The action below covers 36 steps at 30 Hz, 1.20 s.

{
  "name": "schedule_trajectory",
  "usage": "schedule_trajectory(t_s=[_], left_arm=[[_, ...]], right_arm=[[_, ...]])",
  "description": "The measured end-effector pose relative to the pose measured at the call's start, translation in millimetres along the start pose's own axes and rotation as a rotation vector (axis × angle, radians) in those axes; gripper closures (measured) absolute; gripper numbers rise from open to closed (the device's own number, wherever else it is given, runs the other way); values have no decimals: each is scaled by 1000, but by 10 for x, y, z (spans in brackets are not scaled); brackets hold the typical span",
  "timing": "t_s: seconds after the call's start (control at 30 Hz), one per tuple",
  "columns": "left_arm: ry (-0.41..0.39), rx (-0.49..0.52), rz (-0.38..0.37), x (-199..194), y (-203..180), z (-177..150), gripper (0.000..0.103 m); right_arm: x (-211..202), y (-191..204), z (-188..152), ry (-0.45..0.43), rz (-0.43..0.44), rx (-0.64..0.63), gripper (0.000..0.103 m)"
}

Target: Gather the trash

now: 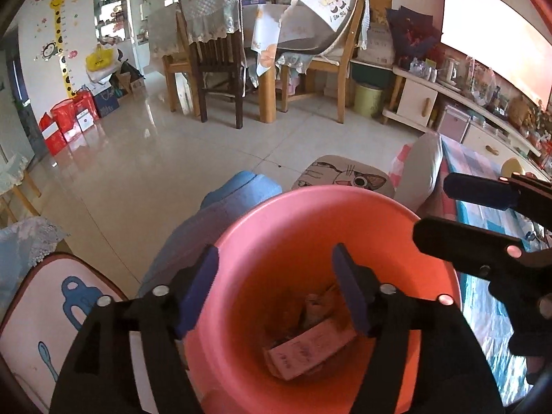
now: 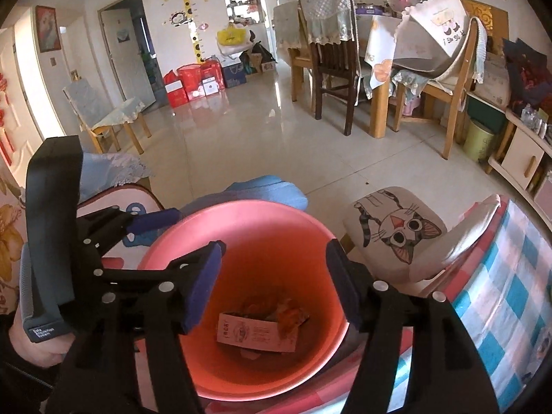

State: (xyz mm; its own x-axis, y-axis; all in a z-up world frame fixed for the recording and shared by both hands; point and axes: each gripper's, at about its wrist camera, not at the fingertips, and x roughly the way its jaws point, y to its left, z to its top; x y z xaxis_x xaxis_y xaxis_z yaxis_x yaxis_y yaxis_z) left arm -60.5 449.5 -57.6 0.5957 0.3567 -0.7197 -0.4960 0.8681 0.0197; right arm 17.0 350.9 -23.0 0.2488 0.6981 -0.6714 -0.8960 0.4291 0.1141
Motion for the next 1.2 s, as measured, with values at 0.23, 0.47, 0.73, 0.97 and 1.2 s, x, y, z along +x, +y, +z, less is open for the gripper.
schedule_trajectory(t_s=[0.23, 0.47, 0.73, 0.97, 1.2], left_arm=[[-26, 33, 26, -164, -108, 70, 23], [-76, 79, -19, -563, -495, 120, 15], [-75, 207, -217, -804, -1836, -65, 9], [-7, 360, -373, -712, -3167, -452, 9], [68, 428, -485, -464, -4291, -788, 9]], right_arm=[[-273, -162, -55, -36, -17, 30, 38], [-1136, -571, -457, -139, -96, 85, 22], [-2365, -1362, -1649, -125, -318, 146, 21], [-3295, -2064, -2903, -72, -542, 275, 12], [-3698, -2515, -3585, -74, -627, 384, 12]])
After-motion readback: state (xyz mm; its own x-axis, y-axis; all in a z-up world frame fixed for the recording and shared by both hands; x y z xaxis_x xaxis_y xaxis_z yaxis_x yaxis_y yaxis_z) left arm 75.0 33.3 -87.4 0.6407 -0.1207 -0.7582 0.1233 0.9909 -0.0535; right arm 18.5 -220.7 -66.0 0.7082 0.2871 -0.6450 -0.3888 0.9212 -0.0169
